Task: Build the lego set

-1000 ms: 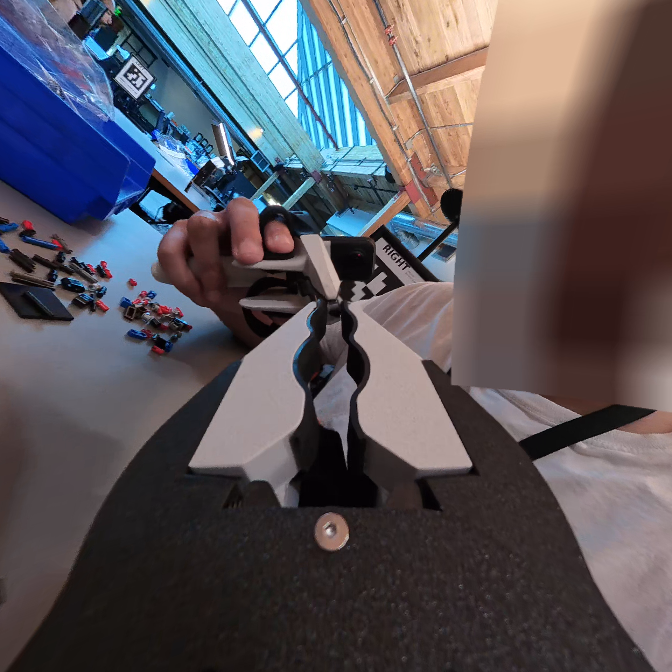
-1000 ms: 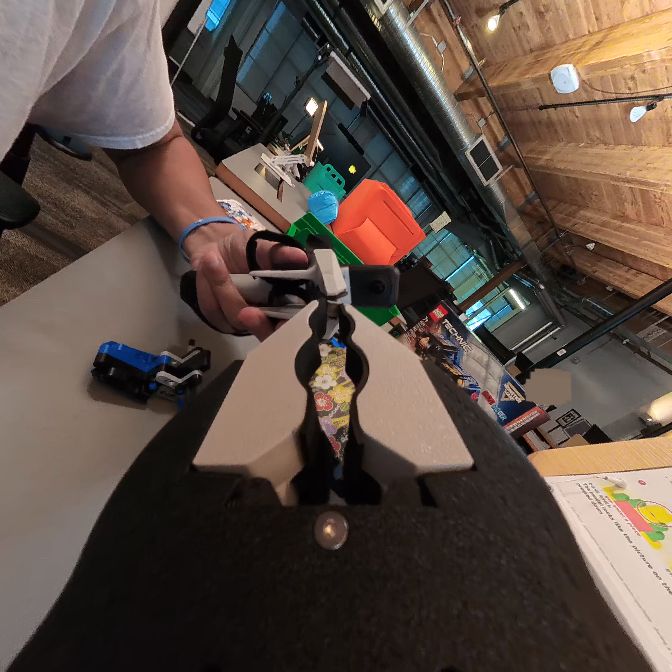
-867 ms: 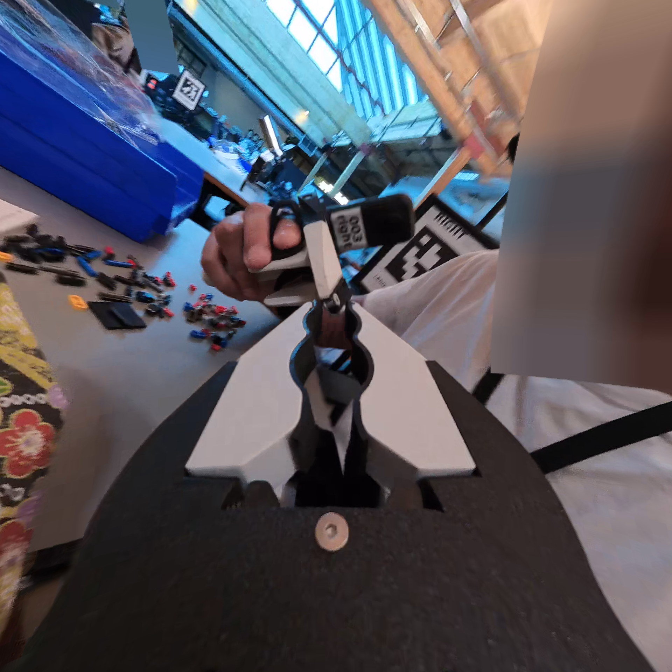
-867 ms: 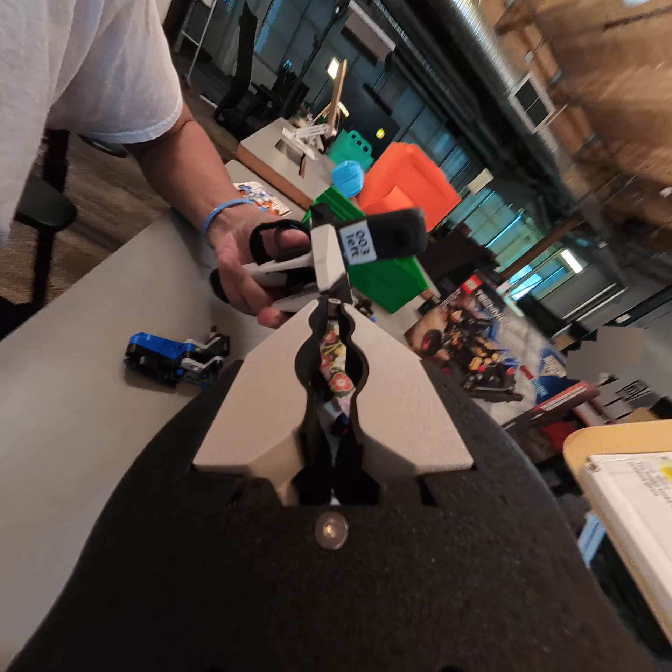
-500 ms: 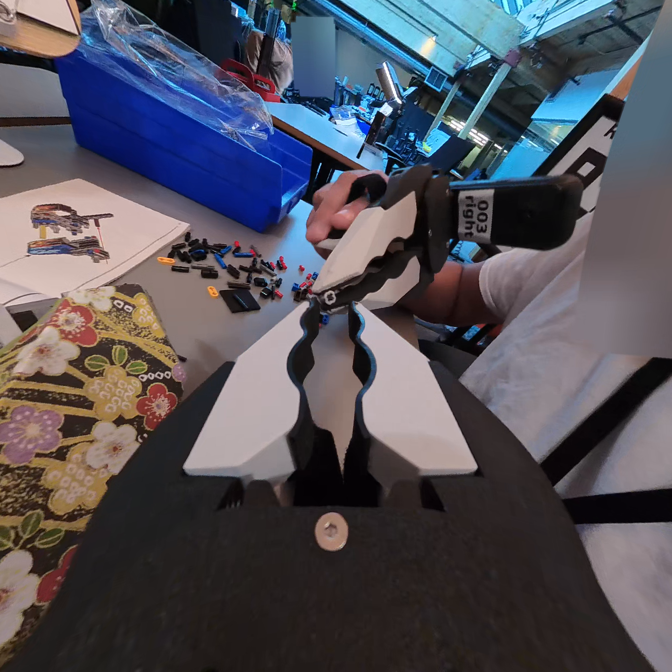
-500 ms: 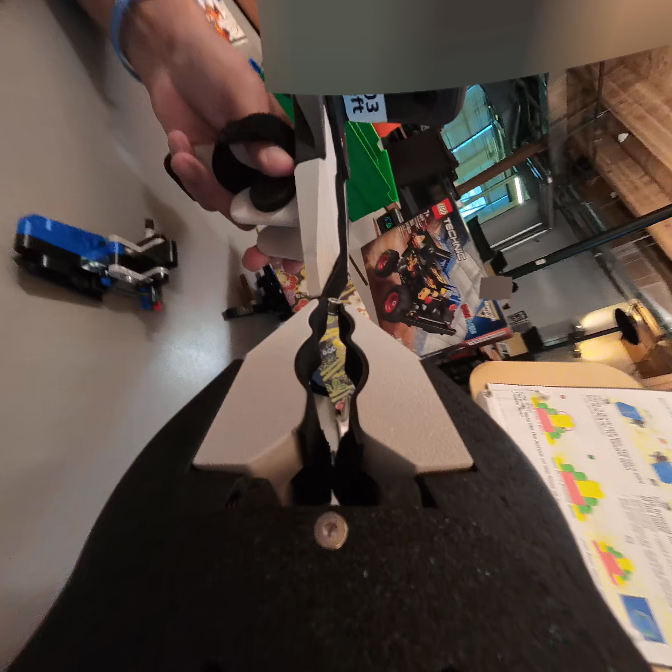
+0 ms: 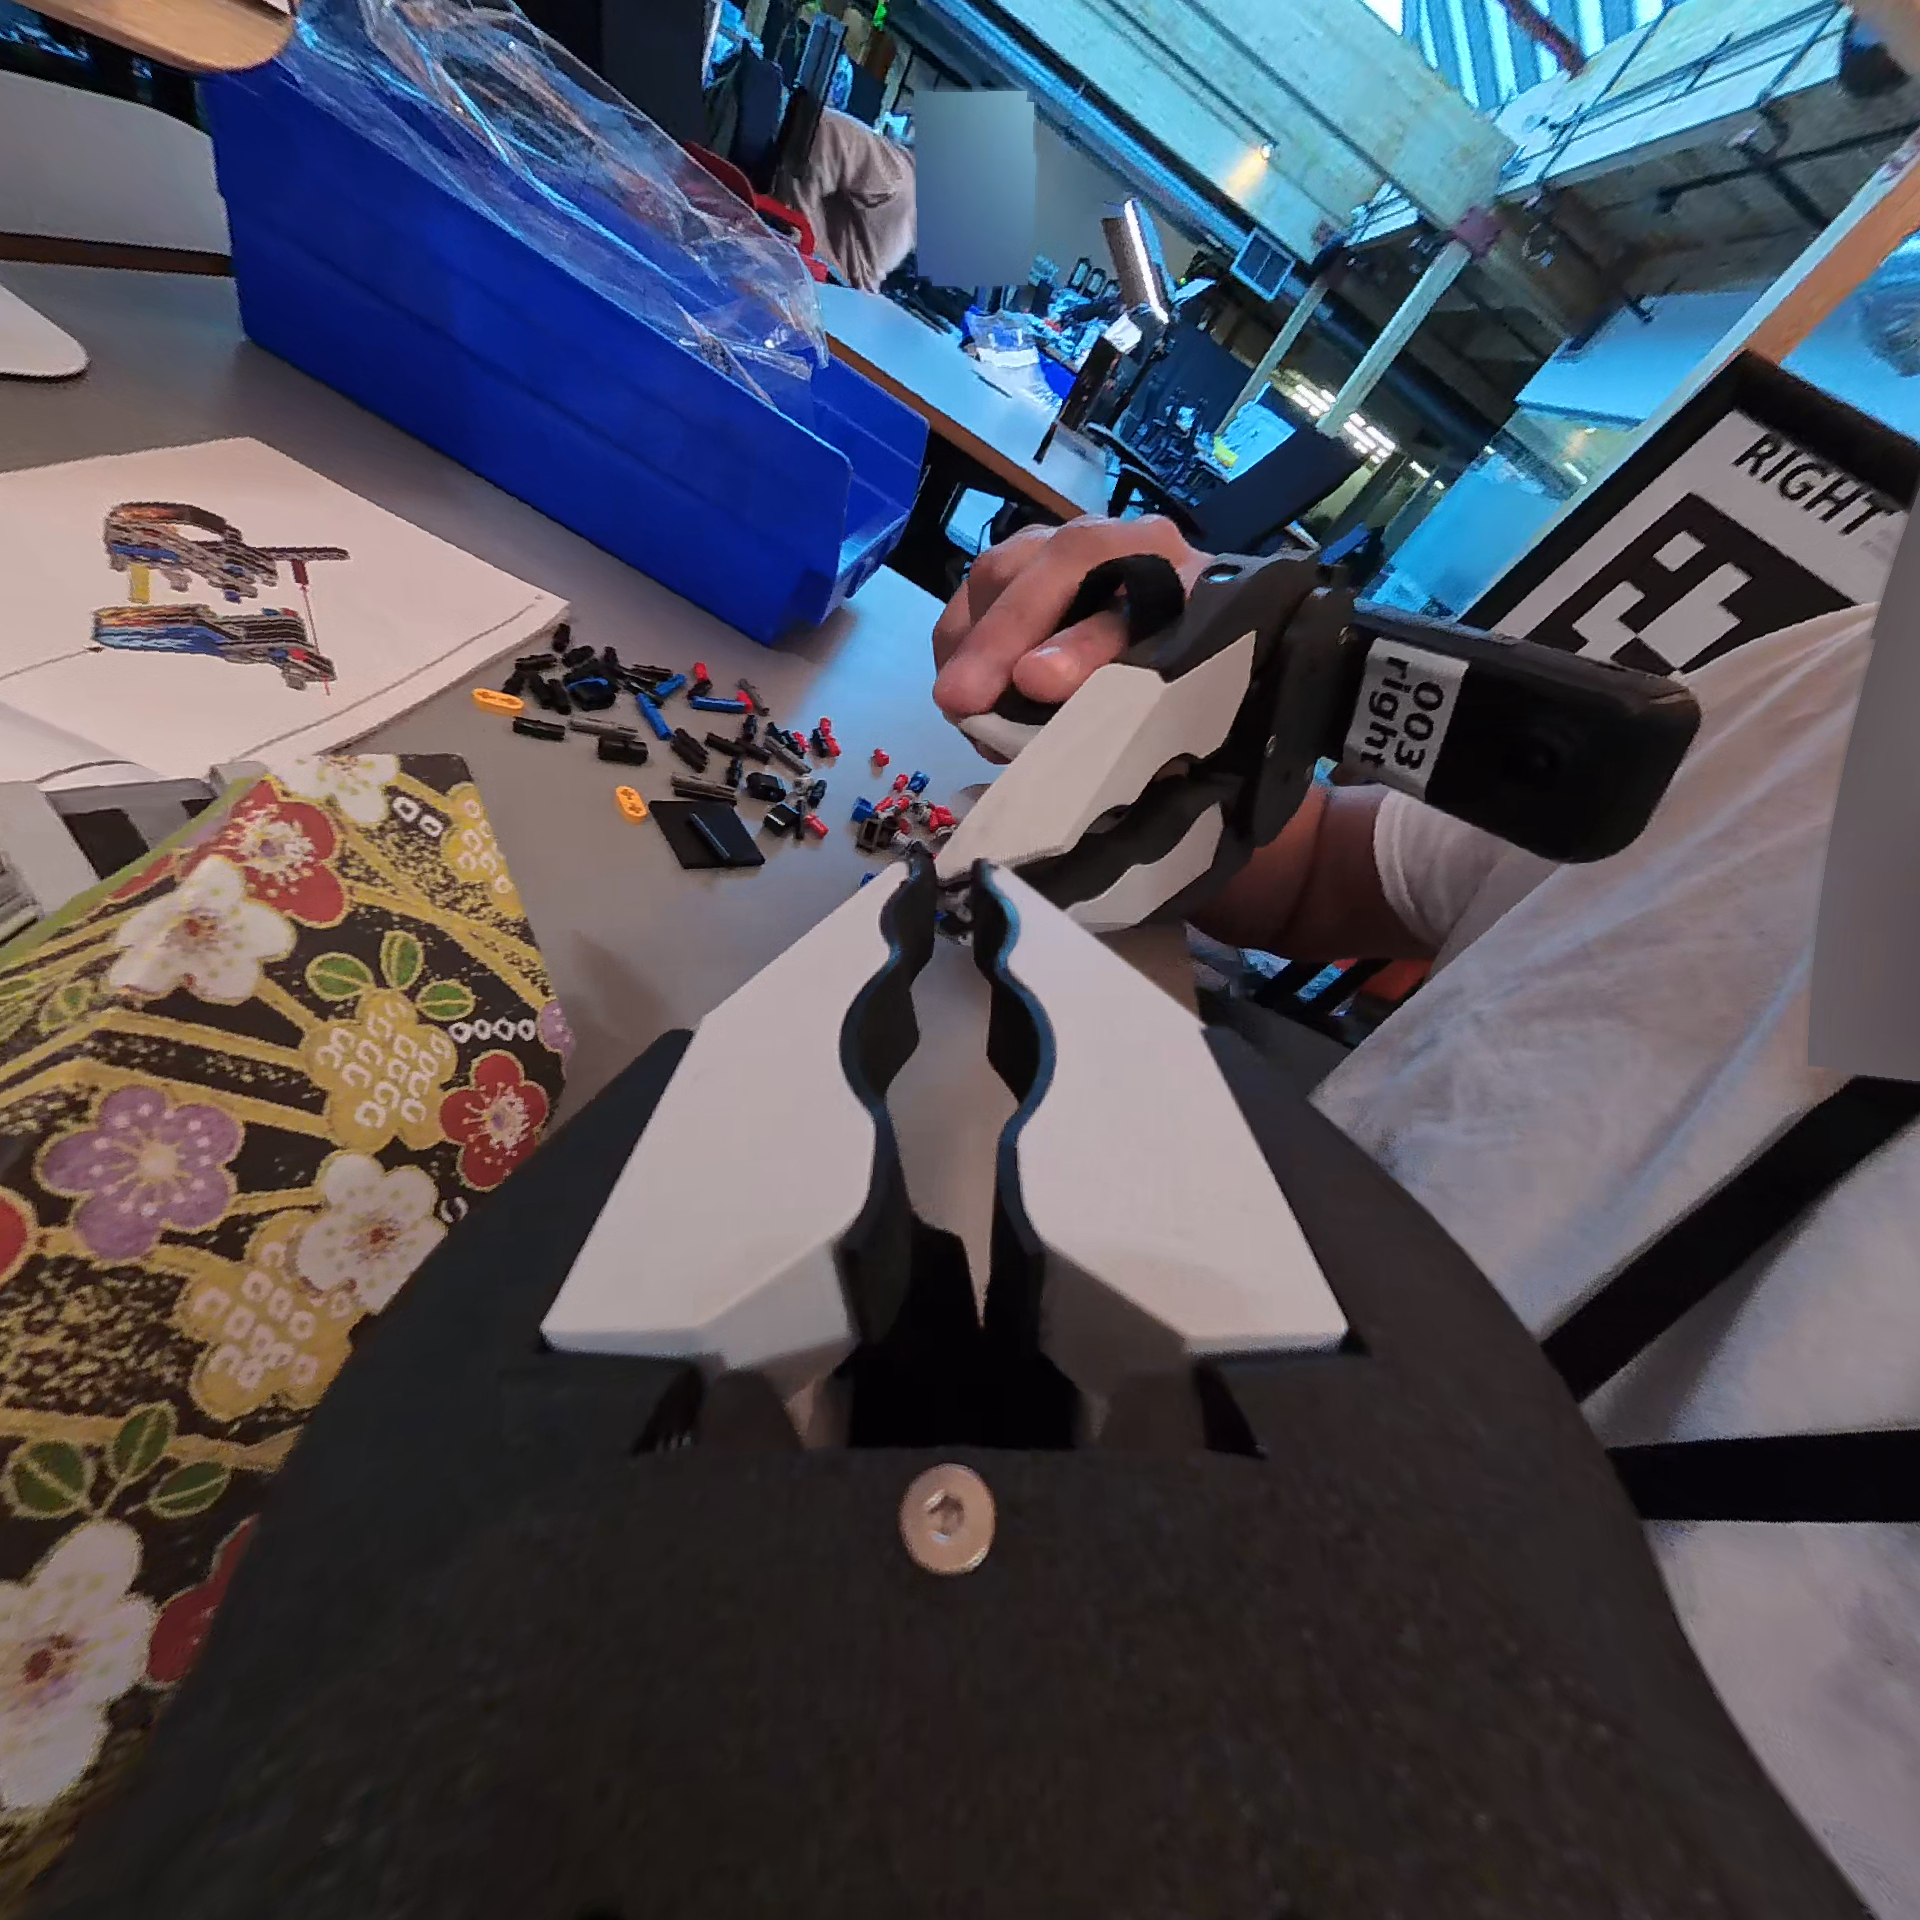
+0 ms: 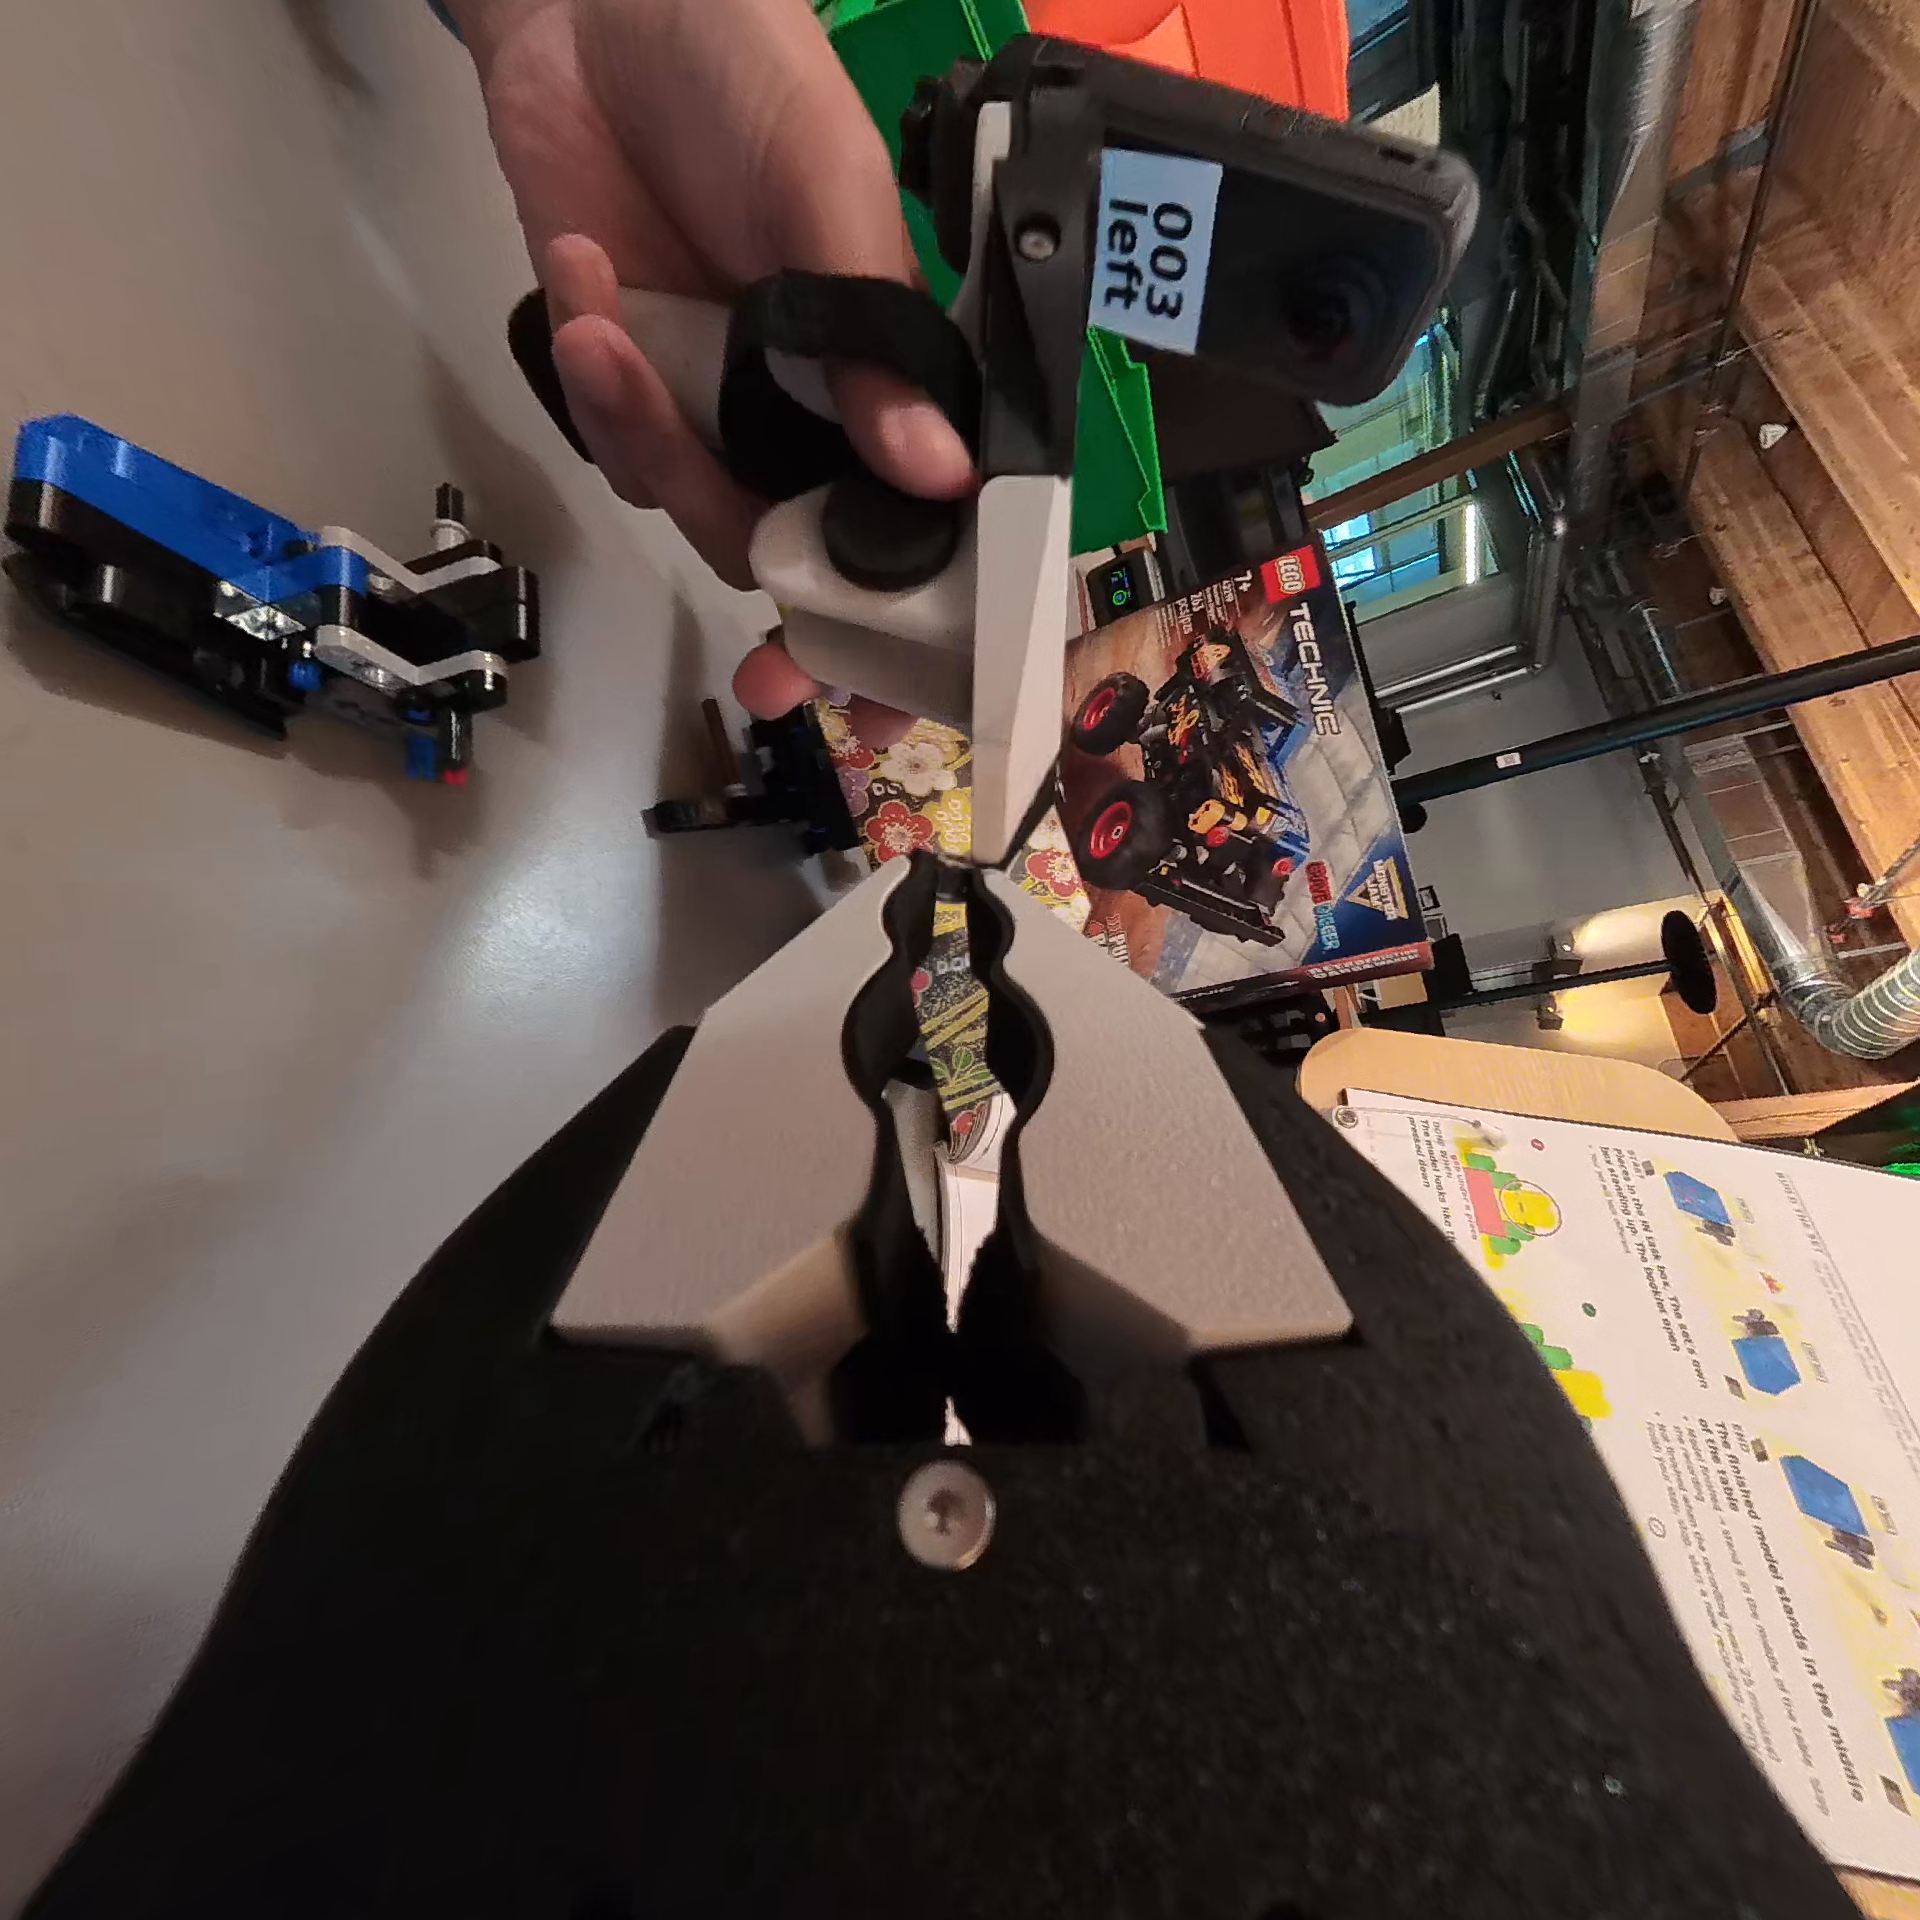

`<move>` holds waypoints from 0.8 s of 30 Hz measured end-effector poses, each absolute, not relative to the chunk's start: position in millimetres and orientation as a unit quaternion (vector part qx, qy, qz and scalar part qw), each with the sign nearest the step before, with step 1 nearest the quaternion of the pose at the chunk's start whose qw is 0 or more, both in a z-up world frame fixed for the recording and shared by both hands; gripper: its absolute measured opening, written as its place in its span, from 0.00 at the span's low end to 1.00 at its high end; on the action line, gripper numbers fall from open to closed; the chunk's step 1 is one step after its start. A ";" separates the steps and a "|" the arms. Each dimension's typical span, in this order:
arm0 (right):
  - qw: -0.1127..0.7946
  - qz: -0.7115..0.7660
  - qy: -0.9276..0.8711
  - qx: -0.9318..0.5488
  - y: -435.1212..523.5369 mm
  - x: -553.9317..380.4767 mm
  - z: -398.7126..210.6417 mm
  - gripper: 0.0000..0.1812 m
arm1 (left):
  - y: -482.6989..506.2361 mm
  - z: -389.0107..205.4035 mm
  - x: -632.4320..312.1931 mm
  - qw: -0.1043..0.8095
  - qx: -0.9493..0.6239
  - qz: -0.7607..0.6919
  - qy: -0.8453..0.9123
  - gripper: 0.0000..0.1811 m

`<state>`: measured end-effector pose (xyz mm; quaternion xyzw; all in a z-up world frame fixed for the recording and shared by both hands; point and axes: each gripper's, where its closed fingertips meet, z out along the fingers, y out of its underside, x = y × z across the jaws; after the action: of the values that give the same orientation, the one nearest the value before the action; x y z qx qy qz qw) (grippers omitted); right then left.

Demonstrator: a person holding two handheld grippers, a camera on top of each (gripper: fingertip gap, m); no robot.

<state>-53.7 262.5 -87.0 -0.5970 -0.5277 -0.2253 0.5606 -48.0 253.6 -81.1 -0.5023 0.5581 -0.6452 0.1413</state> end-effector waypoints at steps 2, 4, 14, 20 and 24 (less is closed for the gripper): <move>0.558 -0.230 -0.528 -0.597 263.1 -53.0 -88.2 0.02 | 254.0 -82.3 -47.6 0.142 -0.506 -0.640 0.560 0.03; 0.560 -0.231 -0.525 -0.598 264.0 -52.7 -88.1 0.02 | 254.2 -83.2 -47.6 0.148 -0.506 -0.633 0.568 0.06; 0.552 -0.247 -0.525 -0.599 266.0 -51.0 -92.5 0.02 | 254.2 -91.1 -47.4 0.163 -0.512 -0.602 0.591 0.04; 0.550 -0.252 -0.528 -0.595 264.7 -52.1 -92.8 0.02 | 251.7 -93.2 -48.4 0.150 -0.513 -0.602 0.593 0.03; 0.594 -0.218 -0.514 -0.579 258.8 -57.6 -81.9 0.03 | 246.2 -82.3 -53.3 0.082 -0.498 -0.658 0.558 0.02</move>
<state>-57.6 258.8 -81.9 -0.5793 -0.5143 -0.2183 0.5935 -53.3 246.2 -82.3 -0.4979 0.5584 -0.6584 0.0822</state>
